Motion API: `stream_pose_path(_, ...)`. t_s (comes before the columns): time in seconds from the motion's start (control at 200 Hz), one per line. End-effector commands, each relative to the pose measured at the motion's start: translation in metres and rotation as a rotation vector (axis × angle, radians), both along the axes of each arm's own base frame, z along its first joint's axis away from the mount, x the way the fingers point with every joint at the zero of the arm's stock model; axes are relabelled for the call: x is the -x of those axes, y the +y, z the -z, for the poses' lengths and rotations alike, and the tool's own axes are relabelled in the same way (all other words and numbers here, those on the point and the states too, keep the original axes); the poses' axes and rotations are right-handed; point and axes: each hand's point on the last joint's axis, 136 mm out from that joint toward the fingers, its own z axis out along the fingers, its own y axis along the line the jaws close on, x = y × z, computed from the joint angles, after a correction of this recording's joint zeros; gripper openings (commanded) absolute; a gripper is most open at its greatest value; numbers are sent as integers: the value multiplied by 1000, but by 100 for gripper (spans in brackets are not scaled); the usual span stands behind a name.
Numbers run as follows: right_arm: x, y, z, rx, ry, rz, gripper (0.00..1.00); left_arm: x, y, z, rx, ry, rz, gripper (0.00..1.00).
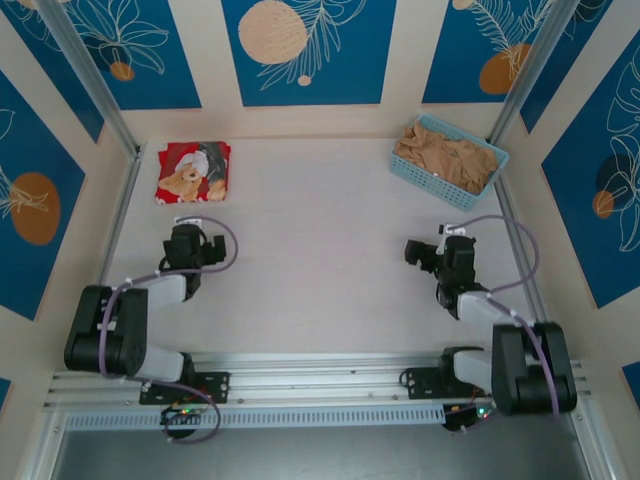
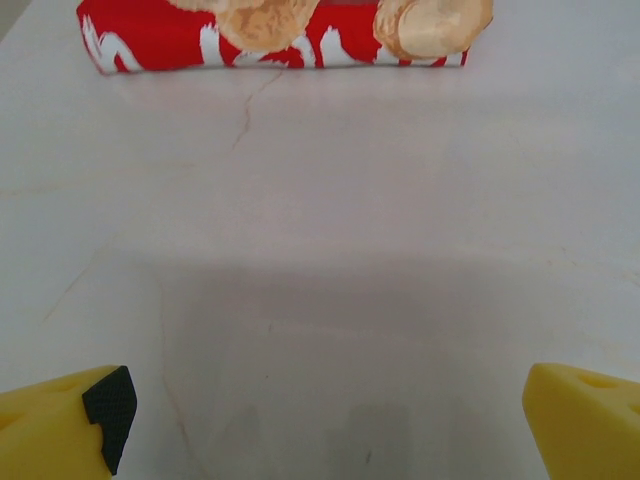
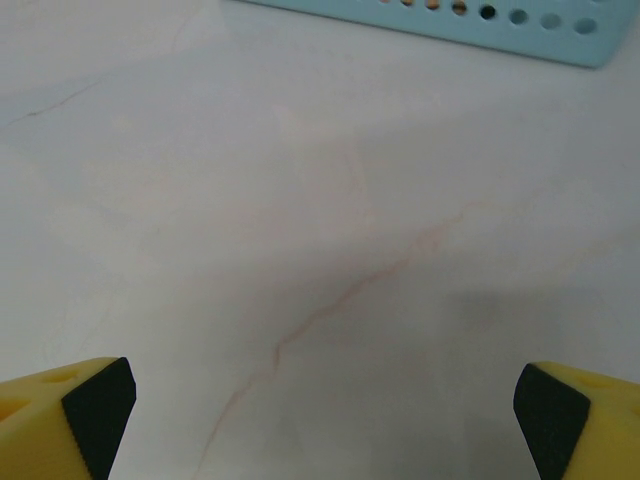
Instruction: Fold and stack the t-shirts
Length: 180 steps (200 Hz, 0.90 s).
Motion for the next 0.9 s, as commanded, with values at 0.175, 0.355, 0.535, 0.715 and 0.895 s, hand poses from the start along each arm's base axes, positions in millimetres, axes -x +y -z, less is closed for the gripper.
stream_pose_path(0.175, -50, 7, -32, 29, -244, -108, 99, -18, -10, -28, -17, -284, 91, 100)
stream_pose_path(0.355, -59, 8, -22, 40, -213, -113, 99, -21, -13, -23, -18, -236, 103, 100)
stream_pose_path(0.535, -61, 12, -19, 68, -190, -116, 100, -21, -12, -23, -19, -236, 102, 100)
stream_pose_path(0.715, -60, 13, -20, 76, -199, -119, 99, -20, -14, -24, -27, -239, 107, 100)
stream_pose_path(0.895, -60, 13, -21, 77, -202, -119, 99, -24, -28, -23, -19, -218, 189, 100)
